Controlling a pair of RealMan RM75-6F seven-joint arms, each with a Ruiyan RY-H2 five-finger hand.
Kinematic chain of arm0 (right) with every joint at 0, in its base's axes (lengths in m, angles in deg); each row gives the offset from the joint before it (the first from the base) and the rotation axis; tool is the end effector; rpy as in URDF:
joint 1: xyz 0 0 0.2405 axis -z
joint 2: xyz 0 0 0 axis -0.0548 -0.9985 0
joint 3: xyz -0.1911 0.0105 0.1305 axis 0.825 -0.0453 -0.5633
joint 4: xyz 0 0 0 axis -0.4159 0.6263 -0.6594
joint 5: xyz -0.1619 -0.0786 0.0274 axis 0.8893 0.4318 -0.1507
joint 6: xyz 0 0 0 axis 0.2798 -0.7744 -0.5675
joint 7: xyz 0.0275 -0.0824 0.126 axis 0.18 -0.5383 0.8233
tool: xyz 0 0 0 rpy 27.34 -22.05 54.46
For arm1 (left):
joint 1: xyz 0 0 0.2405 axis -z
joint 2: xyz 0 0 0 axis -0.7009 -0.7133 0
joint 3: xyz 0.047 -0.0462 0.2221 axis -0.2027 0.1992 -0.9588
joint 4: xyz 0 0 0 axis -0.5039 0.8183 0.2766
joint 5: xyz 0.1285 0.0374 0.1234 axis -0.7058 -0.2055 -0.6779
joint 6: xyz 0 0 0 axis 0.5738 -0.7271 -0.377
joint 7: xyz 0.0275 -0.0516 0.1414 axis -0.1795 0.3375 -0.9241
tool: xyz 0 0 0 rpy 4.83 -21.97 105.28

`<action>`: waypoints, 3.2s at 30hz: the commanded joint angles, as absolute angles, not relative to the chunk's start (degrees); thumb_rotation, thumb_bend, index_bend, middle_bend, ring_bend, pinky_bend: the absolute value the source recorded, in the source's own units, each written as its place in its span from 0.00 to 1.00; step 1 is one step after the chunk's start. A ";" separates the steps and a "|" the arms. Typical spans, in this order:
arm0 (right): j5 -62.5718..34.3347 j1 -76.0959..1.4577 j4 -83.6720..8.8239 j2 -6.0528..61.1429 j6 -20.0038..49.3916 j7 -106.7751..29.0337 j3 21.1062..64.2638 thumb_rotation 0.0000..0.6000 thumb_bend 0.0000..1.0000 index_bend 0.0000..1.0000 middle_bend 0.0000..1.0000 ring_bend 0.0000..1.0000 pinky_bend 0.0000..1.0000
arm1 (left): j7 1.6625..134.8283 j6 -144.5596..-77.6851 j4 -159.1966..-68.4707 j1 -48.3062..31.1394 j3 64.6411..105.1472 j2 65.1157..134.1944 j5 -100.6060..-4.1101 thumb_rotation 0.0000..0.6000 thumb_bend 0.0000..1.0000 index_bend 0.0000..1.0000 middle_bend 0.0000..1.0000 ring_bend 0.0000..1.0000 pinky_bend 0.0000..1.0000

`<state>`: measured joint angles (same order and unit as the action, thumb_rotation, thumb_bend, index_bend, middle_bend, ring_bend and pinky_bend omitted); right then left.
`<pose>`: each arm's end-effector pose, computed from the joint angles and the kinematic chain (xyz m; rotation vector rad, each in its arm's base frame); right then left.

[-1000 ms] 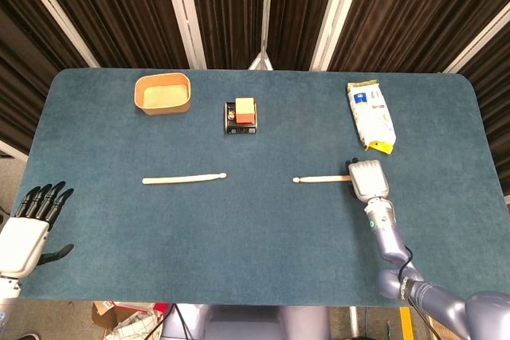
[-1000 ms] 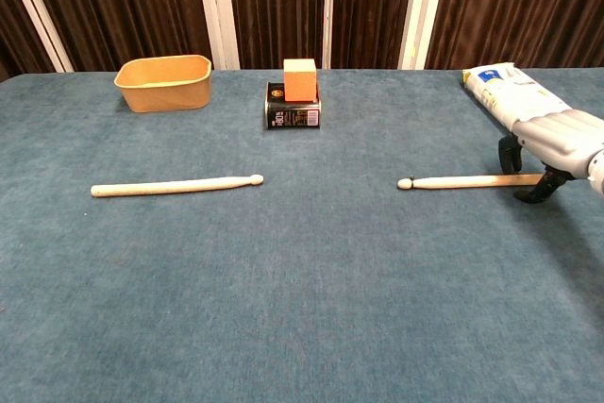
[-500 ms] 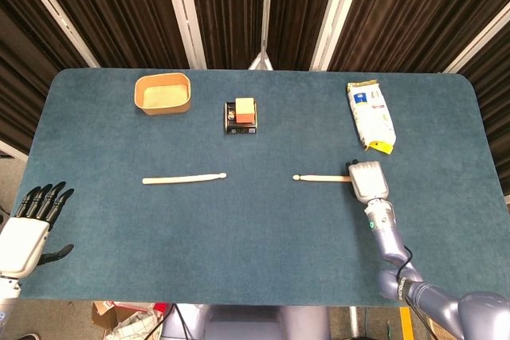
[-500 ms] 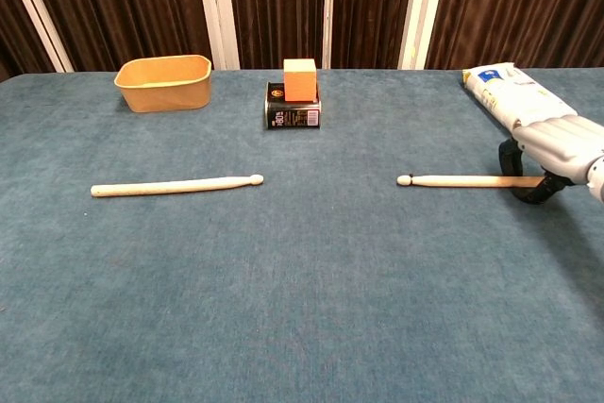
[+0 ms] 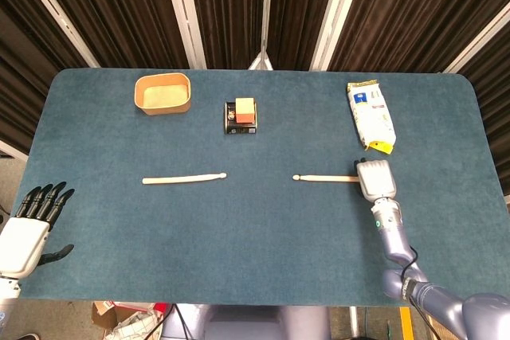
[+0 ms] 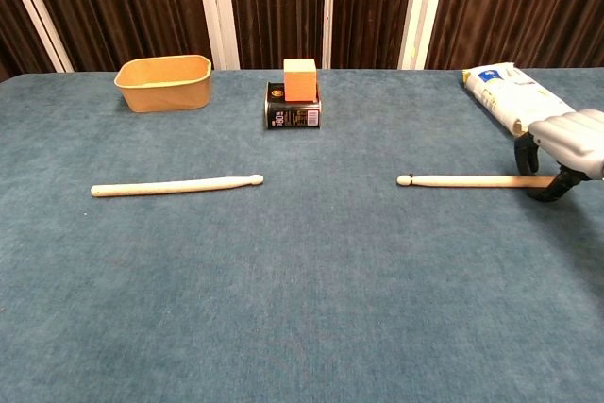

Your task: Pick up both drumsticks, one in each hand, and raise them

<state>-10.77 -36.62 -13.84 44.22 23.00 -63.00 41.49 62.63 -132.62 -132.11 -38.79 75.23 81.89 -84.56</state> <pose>-0.2591 -0.3489 0.0174 1.6143 -0.7477 0.5382 -0.2658 0.1747 0.1532 -1.5713 -0.7958 -0.8626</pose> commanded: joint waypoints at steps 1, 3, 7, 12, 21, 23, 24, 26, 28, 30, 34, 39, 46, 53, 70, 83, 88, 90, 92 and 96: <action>-10.86 -36.43 -13.92 44.24 23.09 -63.07 41.63 1.00 0.35 0.62 0.53 0.83 0.62 | 62.58 -132.64 -132.08 -38.77 75.25 81.91 -84.60 1.00 0.05 0.00 0.00 0.00 0.00; -10.68 -36.41 -14.07 44.34 22.93 -62.88 41.69 1.00 0.39 0.67 0.58 0.83 0.62 | 62.47 -132.66 -132.11 -38.77 75.26 81.93 -84.61 1.00 0.05 0.00 0.00 0.00 0.00; -9.94 -36.35 -14.57 44.32 22.56 -61.97 41.95 1.00 0.44 0.75 0.65 0.83 0.62 | 62.25 -132.51 -132.18 -38.72 75.20 81.96 -84.62 1.00 0.05 0.00 0.00 0.00 0.00; -8.24 -36.14 -15.33 44.06 21.19 -59.34 42.15 1.00 0.47 0.80 0.70 0.83 0.62 | 62.15 -132.11 -132.61 -38.64 75.13 81.77 -84.39 1.00 0.05 0.00 0.00 0.00 0.00; -6.06 -35.47 -21.36 41.70 18.00 -54.69 41.40 1.00 0.48 0.82 0.71 0.84 0.62 | 59.40 -129.03 -137.04 -35.59 77.18 79.15 -83.62 1.00 0.05 0.00 0.00 0.03 0.04; -5.98 -35.32 -22.71 41.15 17.62 -54.72 41.33 1.00 0.48 0.83 0.71 0.84 0.62 | 58.57 -126.76 -139.16 -34.01 78.16 78.08 -82.39 1.00 0.07 0.00 0.00 0.07 0.08; -6.00 -35.24 -23.30 40.91 17.50 -54.76 41.30 1.00 0.48 0.83 0.71 0.84 0.62 | 58.00 -125.55 -140.17 -33.15 78.73 77.52 -81.63 1.00 0.09 0.00 0.00 0.08 0.10; -6.19 -35.11 -24.36 40.52 17.28 -54.81 41.12 1.00 0.48 0.83 0.72 0.84 0.62 | 56.47 -123.42 -141.75 -31.36 80.15 76.75 -80.06 1.00 0.11 0.01 0.00 0.11 0.14; -6.43 -35.00 -25.31 40.17 17.12 -54.80 40.92 1.00 0.48 0.83 0.72 0.84 0.62 | 54.72 -121.67 -142.95 -29.66 81.58 76.31 -78.55 1.00 0.12 0.02 0.01 0.13 0.16; -6.61 -34.94 -26.10 39.83 17.00 -54.91 40.77 1.00 0.48 0.83 0.72 0.84 0.62 | 52.68 -120.08 -143.62 -27.99 82.97 76.20 -76.98 1.00 0.15 0.03 0.04 0.16 0.20; -6.89 -34.76 -27.43 39.47 16.59 -54.92 40.52 1.00 0.48 0.83 0.72 0.84 0.62 | 48.48 -116.28 -144.21 -24.48 85.38 76.69 -73.31 1.00 0.21 0.08 0.10 0.30 0.35; -7.05 -34.70 -28.78 39.05 16.41 -55.04 40.44 1.00 0.48 0.83 0.72 0.84 0.62 | 42.33 -110.71 -143.24 -19.27 88.56 80.25 -64.92 1.00 0.25 0.24 0.29 0.58 0.66; -7.50 -34.63 -29.20 38.84 16.62 -55.09 40.56 1.00 0.48 0.83 0.72 0.84 0.62 | 31.07 -106.17 -137.38 -10.97 90.50 91.35 -51.11 1.00 0.32 0.43 0.54 0.86 0.94; -7.74 -34.85 -28.36 39.12 16.88 -54.44 40.41 1.00 0.48 0.83 0.72 0.84 0.62 | 23.10 -106.74 -132.51 -6.01 90.69 99.50 -40.45 1.00 0.35 0.43 0.52 0.90 0.97; -8.01 -34.89 -27.73 39.35 16.96 -53.62 40.37 1.00 0.48 0.83 0.72 0.84 0.62 | 18.27 -106.10 -126.21 0.34 89.73 107.78 -30.17 1.00 0.47 0.40 0.48 0.90 0.97; -7.93 -34.94 -27.19 39.40 17.14 -53.19 40.51 1.00 0.49 0.83 0.72 0.84 0.62 | 18.98 -105.15 -120.48 1.92 88.56 111.31 -27.86 1.00 0.47 0.40 0.41 0.90 0.97; -7.89 -34.92 -26.97 39.44 17.14 -53.22 40.62 1.00 0.49 0.83 0.72 0.84 0.62 | 19.32 -104.68 -118.33 2.11 87.71 112.46 -27.54 1.00 0.47 0.42 0.42 0.90 0.97; -7.89 -34.90 -26.85 39.43 17.12 -53.27 40.65 1.00 0.49 0.83 0.72 0.84 0.62 | 19.70 -104.39 -117.44 2.11 87.56 112.89 -27.30 1.00 0.47 0.42 0.43 0.90 0.97; -7.94 -34.87 -26.73 39.43 17.09 -53.33 40.65 1.00 0.49 0.83 0.72 0.84 0.62 | 20.04 -104.09 -116.54 2.17 87.43 113.34 -27.17 1.00 0.48 0.43 0.43 0.90 0.97; -8.10 -34.88 -26.57 39.47 17.11 -53.38 40.57 1.00 0.50 0.83 0.72 0.84 0.62 | 20.68 -103.52 -115.07 2.40 87.28 114.20 -27.10 1.00 0.48 0.44 0.45 0.90 0.97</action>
